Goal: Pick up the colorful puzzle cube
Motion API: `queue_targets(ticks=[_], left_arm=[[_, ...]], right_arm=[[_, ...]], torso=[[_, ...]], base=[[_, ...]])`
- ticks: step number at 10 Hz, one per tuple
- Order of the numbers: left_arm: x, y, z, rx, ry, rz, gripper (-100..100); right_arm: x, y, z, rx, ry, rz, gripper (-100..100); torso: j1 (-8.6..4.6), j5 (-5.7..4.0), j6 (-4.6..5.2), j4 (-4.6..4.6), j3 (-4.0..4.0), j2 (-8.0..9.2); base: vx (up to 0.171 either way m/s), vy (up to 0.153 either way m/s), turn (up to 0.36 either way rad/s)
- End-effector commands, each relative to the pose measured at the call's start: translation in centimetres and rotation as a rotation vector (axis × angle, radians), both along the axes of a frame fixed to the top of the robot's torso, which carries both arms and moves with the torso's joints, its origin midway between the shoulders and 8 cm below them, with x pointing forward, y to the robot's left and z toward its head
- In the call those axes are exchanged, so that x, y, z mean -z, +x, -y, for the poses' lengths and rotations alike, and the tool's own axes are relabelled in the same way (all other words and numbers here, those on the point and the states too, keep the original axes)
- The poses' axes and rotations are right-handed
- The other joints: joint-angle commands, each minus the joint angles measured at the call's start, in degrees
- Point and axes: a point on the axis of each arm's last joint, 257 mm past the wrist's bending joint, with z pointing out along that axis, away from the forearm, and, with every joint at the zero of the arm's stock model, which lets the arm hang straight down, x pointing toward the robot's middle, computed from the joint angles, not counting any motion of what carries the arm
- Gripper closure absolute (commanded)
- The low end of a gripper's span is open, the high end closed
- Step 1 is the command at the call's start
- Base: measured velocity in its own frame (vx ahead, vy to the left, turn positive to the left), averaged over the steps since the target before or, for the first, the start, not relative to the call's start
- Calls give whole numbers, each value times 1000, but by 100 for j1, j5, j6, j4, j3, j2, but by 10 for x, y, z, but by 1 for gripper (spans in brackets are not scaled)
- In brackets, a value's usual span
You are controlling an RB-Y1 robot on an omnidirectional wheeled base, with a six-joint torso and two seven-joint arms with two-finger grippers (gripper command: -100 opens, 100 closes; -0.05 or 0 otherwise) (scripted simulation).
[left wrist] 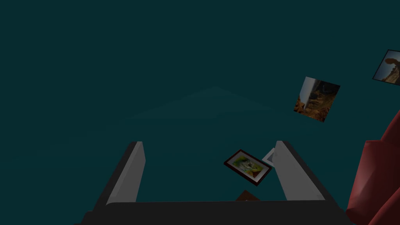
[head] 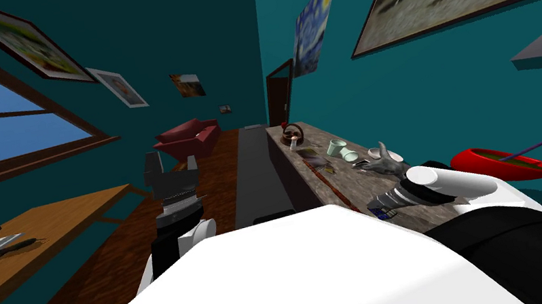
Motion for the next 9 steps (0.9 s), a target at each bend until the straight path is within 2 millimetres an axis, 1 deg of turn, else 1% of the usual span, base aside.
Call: queue_targets(ticks=[1,2,3,4,8,9], left_arm=[[0,0,0,0,0,0,0],[0,0,0,0,0,0,0],[0,0,0,0,0,0,0],[0,0,0,0,0,0,0],[0,0,0,0,0,0,0],[0,0,0,0,0,0,0]], right_arm=[[10,-1,2,0,-4,1,-100],[16,-3,4,0,-6,0,-100],[13,-1,2,1,-4,-1,-100],[13,0,2,0,-5,1,100],[13,0,3,0,-6,1,100],[13,0,3,0,-6,1,0]], torso=[[0,0,0,0,0,0],[4,1,0,-1,-2,-3],[5,2,0,-1,-3,-5],[2,2,0,-1,-2,-3],[-2,-1,0,0,0,-1],[-2,-1,0,0,0,-1]], base=[[9,26,6],[13,28,1],[6,13,-1],[0,0,0],[0,0,0],[0,0,0]])
